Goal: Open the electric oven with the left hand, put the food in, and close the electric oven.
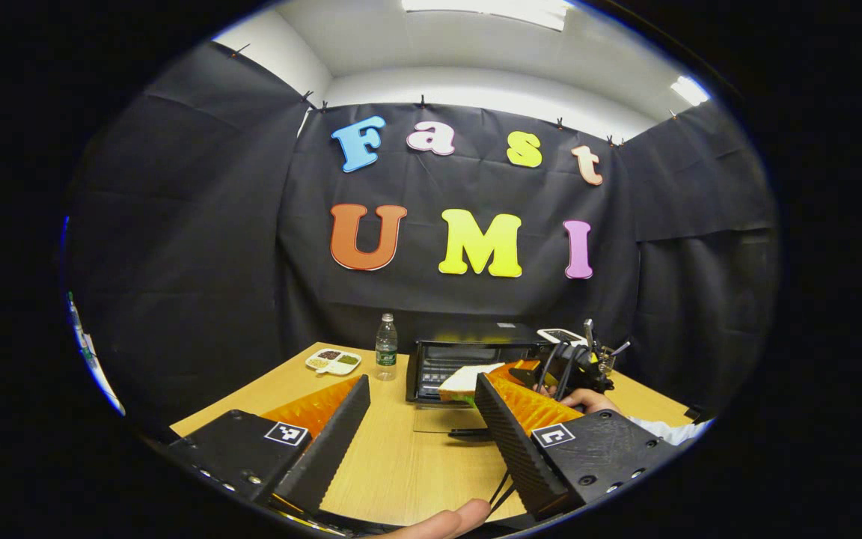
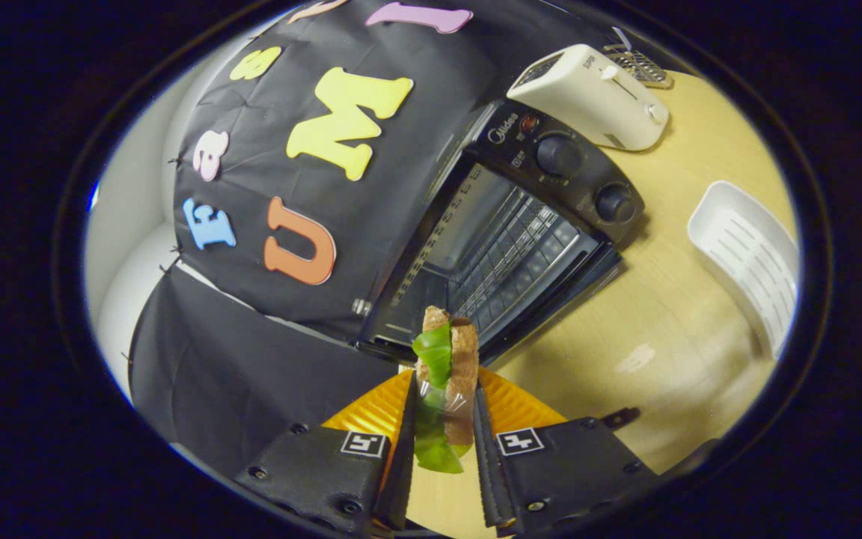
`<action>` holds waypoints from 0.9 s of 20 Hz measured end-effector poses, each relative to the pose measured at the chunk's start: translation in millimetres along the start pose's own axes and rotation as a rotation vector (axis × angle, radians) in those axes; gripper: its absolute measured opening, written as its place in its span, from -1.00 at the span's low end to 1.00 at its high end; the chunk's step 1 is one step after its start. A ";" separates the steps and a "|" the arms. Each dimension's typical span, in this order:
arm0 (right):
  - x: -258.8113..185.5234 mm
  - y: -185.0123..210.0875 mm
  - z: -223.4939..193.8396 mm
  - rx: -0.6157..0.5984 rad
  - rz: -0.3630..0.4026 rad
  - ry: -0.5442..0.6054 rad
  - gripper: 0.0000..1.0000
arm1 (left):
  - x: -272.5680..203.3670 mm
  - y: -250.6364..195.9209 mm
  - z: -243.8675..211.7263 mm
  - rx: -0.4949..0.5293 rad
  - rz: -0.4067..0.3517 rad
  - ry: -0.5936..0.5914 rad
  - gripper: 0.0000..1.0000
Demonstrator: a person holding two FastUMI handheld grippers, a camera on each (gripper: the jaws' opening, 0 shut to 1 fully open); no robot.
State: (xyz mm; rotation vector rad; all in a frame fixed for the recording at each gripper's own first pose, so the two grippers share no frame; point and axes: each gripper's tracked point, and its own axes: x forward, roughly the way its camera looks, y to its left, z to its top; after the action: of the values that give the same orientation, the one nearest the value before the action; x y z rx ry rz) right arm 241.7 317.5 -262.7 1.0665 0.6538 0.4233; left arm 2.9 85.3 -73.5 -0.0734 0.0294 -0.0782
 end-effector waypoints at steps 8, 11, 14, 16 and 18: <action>79.6 -19.1 70.7 0.039 -0.028 -0.298 -0.19 | 7.9 0.4 -25.2 -0.019 -0.046 0.053 0.86; 99.5 -33.1 86.9 0.033 -0.075 -0.381 -0.18 | 14.0 4.3 -30.4 -0.023 -0.053 0.063 0.85; 112.7 -40.9 92.4 0.067 -0.097 -0.434 -0.13 | 17.7 -1.9 -38.4 -0.053 -0.088 0.080 0.85; 120.4 -42.6 92.7 0.063 -0.101 -0.442 -0.10 | 21.4 2.2 -44.3 -0.080 -0.089 0.098 0.85; 125.7 -47.1 89.4 0.037 -0.127 -0.433 -0.06 | 23.3 6.7 -45.7 -0.093 -0.081 0.104 0.86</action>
State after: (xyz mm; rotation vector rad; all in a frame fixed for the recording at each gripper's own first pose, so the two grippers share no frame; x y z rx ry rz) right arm 395.3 314.7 -312.0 1.1000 0.3412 0.0632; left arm 25.1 86.7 -120.1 -0.1633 0.1343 -0.1613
